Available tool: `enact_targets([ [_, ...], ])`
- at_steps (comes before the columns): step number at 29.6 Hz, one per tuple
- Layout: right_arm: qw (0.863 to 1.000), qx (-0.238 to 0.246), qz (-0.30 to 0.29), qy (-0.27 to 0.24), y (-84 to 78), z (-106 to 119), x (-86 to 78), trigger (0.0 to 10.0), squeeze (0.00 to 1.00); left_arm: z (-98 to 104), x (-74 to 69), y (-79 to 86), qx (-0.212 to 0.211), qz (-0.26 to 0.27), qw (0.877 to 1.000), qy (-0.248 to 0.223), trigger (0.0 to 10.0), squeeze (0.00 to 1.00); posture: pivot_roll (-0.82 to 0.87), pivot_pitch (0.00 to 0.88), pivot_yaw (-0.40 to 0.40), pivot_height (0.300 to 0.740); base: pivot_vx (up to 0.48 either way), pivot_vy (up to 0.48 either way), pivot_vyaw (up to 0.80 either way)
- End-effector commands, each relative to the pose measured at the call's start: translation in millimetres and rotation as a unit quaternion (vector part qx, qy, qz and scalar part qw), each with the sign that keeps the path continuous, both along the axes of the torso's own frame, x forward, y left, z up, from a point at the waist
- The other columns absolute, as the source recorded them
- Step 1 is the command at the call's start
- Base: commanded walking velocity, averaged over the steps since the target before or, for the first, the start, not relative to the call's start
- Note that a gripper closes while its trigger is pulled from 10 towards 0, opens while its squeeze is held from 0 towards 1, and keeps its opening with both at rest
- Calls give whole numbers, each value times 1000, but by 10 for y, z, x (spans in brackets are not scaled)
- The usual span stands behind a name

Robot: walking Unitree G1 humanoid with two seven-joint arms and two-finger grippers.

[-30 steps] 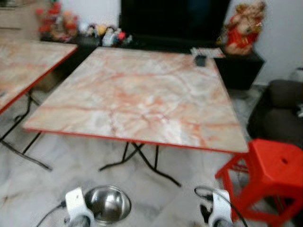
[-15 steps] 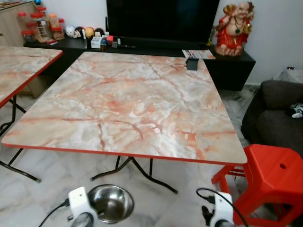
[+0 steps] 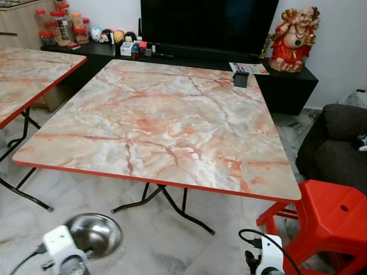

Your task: Setting the table

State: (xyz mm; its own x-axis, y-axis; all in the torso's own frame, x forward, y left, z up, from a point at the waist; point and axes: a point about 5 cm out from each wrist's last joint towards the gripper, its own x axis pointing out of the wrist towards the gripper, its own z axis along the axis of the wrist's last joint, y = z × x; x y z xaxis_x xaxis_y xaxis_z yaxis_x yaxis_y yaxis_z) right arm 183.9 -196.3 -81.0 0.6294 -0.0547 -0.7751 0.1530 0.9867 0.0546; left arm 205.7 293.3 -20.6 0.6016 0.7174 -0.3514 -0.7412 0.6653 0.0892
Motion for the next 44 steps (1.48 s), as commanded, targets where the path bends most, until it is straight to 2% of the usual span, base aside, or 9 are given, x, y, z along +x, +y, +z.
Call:
enact_targets([
  [1, 1000, -6, 4, -3, -27, 26, 48, 10000, 0, 132, 50, 76, 33, 26, 999, -33, 10000, 0, 70, 0, -109, 740, 0, 0, 0],
  [11, 1000, -5, 10, -5, 6, 35, 78, 10000, 0, 527, 110, 361, 155, 100, 980, -73, 10000, 0, 87, 0, -117, 740, 0, 0, 0],
  [26, 1000, -3, 12, -4, 36, 32, 82, 10000, 0, 2127, 443, 617, 438, 179, 849, -236, 10000, 0, 89, 0, -110, 740, 0, 0, 0],
  [30, 1000, -2, 10, -4, 35, 32, 81, 10000, 0, 2305, 655, 446, 407, 118, 858, -292, 10000, 0, 86, 0, -107, 740, 0, 0, 0],
  [31, 1000, -2, 9, -4, 35, 33, 83, 10000, 0, 2268, 846, 327, 324, 59, 890, -317, 10000, 0, 79, 0, -105, 740, 0, 0, 0],
  [32, 1000, -2, 9, -4, 35, 33, 83, 10000, 0, 2268, 846, 327, 324, 59, 890, -317, 10000, 0, 79, 0, -105, 740, 0, 0, 0],
  [33, 1000, -3, 5, -6, 33, 36, 88, 10000, 0, 2170, 1177, 21, 193, -66, 917, -343, 10000, 0, 74, 0, -102, 740, 0, 0, 0],
  [37, 1000, -2, -3, -7, 15, 37, 84, 10000, 0, 1956, 1474, -549, 42, -232, 914, -329, 10000, 0, 47, 0, -87, 740, 0, 0, 0],
  [44, 1000, -5, -13, -4, -25, 21, 38, 10000, 0, 1806, 1577, -920, -30, -315, 899, -302, 10000, 0, 16, 0, -60, 740, 0, 0, 0],
])
